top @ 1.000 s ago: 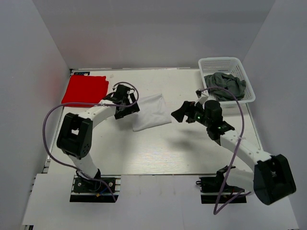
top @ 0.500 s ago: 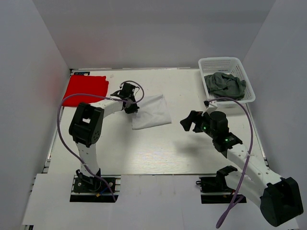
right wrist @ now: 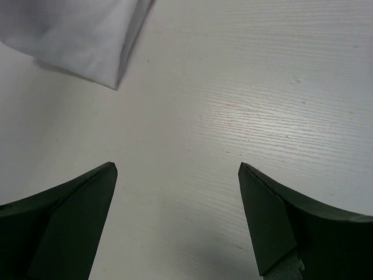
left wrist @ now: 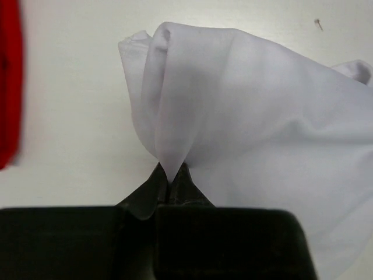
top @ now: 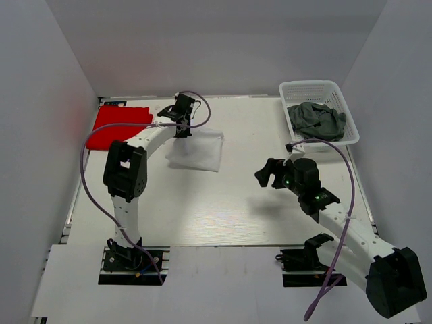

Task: Fold and stack the t-shirts
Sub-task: Put the neatly folded tshirt into the corner of the board with the left arm

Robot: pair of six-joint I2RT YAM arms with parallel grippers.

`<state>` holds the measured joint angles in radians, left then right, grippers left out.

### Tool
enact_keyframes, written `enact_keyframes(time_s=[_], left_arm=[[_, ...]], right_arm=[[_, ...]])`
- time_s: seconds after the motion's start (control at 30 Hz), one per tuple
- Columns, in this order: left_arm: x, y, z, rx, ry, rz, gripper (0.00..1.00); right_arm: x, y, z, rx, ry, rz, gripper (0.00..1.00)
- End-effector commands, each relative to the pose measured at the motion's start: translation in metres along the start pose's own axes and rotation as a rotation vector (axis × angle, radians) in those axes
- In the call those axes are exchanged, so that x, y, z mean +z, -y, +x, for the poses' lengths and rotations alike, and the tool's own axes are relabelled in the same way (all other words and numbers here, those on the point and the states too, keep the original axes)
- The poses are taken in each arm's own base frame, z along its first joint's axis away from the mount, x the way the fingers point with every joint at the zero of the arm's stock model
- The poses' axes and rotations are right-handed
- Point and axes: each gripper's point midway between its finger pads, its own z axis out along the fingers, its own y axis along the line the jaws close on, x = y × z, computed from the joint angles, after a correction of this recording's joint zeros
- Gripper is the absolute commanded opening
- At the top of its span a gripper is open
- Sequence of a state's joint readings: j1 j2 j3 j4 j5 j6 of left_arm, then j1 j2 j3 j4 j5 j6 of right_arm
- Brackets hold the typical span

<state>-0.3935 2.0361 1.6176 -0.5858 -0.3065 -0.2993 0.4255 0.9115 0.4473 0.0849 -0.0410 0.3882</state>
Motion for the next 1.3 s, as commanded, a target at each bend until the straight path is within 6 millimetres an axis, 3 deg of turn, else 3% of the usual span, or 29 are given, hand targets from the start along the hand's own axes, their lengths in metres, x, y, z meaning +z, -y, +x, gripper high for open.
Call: enact_keyframes(time_s=[0.0,0.33,0.43,0.53,0.7,1.0,1.27], left_arm=[[-0.026,-0.048,-0.035,0.152,0.068,-0.188,0.00],[-0.047,-0.132,-0.074,0.247,0.144,-0.477,0.00],[-0.057,-0.140,-0.089,0.273,0.195,-0.467,0.00],[-0.060,-0.162,-0.098,0.290,0.210,-0.486,0.00],[-0.082,-0.177,-0.129,0.265,0.278,-0.482,0.00],[-0.107,-0.195,-0.146,0.282,0.295,-0.504,0.00],[-0.127,-0.196,-0.163,0.300,0.322,-0.504,0.00]], right_arm=[[0.003,0.006,-0.005,-0.036,0.031,0.023,0.90],[0.010,0.009,0.005,-0.044,-0.012,0.022,0.90],[0.011,0.007,0.007,-0.042,-0.019,0.012,0.90],[0.012,0.005,0.008,-0.046,-0.031,-0.002,0.90],[0.015,0.005,0.012,-0.048,-0.044,-0.010,0.90],[0.016,-0.002,0.012,-0.044,-0.063,-0.045,0.90],[0.015,-0.004,0.013,-0.040,-0.070,-0.056,0.90]])
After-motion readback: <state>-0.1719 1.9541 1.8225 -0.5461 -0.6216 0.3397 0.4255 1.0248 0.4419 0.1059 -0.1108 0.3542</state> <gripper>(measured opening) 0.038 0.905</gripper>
